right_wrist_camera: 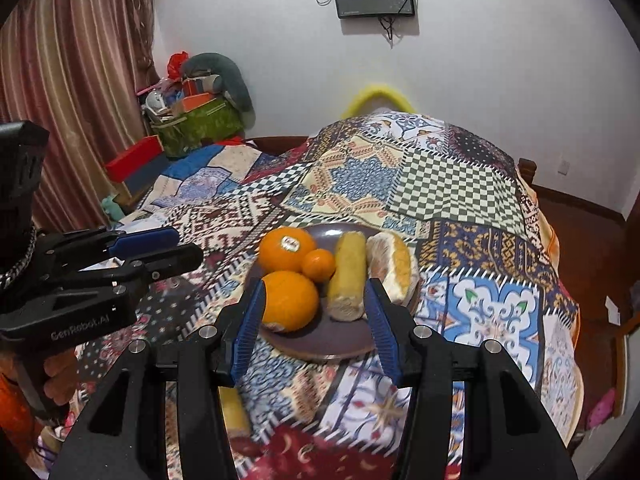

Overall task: Organize fruits
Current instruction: 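Open both tools and withdraw them from the plate toward the loose fruit, then grasp a dark red date with the left tool while the right tool grasps the yellow cylindrical fruit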

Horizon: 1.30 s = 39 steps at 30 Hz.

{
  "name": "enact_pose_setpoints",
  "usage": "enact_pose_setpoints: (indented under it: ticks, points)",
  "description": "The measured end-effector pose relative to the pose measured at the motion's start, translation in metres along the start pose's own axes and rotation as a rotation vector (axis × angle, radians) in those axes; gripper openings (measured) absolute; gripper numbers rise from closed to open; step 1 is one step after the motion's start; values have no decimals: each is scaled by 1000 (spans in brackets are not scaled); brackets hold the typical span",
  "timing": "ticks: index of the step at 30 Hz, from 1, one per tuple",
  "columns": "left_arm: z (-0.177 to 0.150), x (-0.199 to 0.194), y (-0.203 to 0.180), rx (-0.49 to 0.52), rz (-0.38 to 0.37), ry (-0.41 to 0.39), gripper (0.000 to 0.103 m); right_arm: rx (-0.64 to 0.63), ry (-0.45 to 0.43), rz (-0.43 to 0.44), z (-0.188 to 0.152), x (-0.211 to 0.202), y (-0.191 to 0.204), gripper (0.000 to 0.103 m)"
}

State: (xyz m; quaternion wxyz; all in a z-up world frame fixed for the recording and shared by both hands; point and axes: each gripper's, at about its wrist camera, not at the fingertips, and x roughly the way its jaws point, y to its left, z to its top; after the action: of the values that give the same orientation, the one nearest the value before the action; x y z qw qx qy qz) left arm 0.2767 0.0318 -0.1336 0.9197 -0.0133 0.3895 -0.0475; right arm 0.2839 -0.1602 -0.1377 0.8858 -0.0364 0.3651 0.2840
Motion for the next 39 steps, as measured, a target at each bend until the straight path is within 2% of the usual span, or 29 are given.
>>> enact_pose_setpoints:
  ticks: [10, 14, 19, 26, 31, 33, 39]
  points:
    - [-45, -8, 19, -17, 2, 57, 38, -5, 90, 69, -33, 11, 32, 47]
    - [-65, -12, 28, -31, 6, 60, 49, -10, 153, 92, -49, 31, 45, 47]
    - [-87, -7, 40, -41, 22, 105, 50, -11, 226, 121, -62, 56, 54, 47]
    - [-115, 2, 45, -68, -1, 167, 50, -56, 304, 132, -74, 84, 67, 47]
    - [-121, 2, 44, -73, 9, 158, 49, -99, 308, 103, -74, 90, 77, 46]
    - [-123, 3, 46, -98, 2, 161, 49, -105, 313, 91, -72, 91, 78, 41]
    - [-126, -1, 48, -123, 4, 157, 47, -101, 311, 120, -72, 88, 80, 34]
